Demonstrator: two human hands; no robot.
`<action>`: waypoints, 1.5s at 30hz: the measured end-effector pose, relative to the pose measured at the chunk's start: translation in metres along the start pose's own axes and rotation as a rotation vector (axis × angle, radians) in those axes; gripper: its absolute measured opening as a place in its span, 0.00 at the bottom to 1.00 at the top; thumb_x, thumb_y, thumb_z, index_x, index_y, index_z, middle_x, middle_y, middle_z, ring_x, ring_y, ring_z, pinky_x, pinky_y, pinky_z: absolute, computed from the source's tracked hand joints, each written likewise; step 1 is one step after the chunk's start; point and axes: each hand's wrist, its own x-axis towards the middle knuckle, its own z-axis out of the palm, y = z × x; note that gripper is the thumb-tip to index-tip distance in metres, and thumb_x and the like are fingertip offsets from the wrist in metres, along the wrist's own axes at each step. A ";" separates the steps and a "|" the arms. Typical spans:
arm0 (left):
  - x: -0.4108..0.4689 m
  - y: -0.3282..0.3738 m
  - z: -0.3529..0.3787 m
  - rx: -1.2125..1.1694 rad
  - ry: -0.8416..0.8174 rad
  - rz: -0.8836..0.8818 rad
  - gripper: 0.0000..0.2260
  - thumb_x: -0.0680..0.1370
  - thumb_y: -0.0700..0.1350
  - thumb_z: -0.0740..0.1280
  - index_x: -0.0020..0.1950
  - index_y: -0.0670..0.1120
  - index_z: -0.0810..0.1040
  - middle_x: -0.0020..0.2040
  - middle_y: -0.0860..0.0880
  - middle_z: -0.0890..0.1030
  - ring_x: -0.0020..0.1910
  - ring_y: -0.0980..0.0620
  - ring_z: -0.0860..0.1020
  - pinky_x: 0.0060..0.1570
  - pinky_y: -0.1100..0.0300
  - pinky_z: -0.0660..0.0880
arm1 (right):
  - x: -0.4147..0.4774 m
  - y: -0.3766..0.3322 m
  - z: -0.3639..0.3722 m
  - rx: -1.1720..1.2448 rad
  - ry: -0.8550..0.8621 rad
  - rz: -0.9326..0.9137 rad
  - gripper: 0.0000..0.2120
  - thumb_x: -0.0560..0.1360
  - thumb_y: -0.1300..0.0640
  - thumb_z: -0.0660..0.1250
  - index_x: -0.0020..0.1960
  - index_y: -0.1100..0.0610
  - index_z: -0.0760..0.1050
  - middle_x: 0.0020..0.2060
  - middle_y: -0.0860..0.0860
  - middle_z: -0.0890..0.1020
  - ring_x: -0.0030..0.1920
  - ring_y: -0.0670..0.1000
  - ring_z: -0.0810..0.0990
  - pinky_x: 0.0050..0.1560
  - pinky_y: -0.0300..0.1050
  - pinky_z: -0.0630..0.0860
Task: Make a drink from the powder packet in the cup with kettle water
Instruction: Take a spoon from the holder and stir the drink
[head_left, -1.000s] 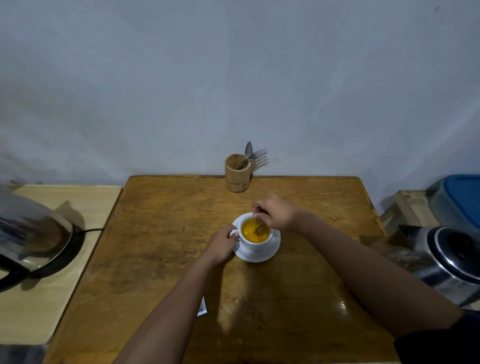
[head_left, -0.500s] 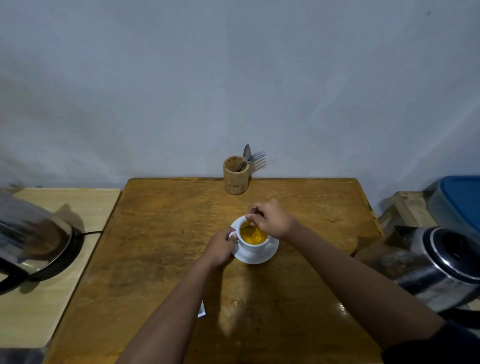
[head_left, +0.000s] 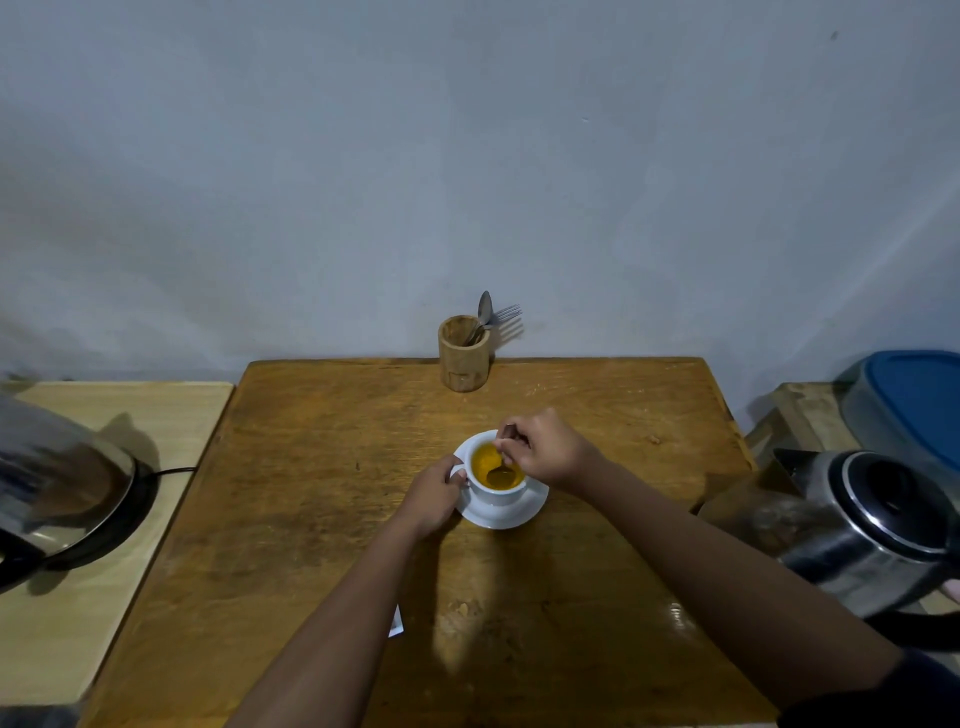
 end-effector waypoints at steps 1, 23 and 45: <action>0.000 0.000 0.000 -0.002 0.003 -0.003 0.08 0.80 0.43 0.56 0.53 0.48 0.74 0.50 0.46 0.77 0.49 0.47 0.74 0.48 0.53 0.69 | 0.000 -0.001 0.002 0.016 0.000 0.002 0.08 0.77 0.59 0.63 0.48 0.62 0.79 0.38 0.60 0.84 0.38 0.56 0.82 0.42 0.54 0.79; -0.002 0.008 0.001 0.022 0.010 -0.002 0.11 0.81 0.41 0.55 0.59 0.42 0.74 0.49 0.46 0.75 0.48 0.49 0.72 0.45 0.57 0.67 | -0.001 -0.004 -0.006 -0.119 -0.027 -0.034 0.11 0.78 0.58 0.62 0.51 0.64 0.79 0.42 0.61 0.84 0.40 0.57 0.81 0.39 0.48 0.78; 0.000 0.012 -0.005 0.282 -0.015 0.017 0.12 0.80 0.40 0.57 0.58 0.39 0.75 0.58 0.38 0.77 0.55 0.42 0.75 0.48 0.58 0.67 | -0.004 -0.005 -0.008 -0.154 0.021 -0.001 0.12 0.78 0.58 0.61 0.53 0.64 0.79 0.45 0.62 0.83 0.44 0.58 0.81 0.43 0.52 0.76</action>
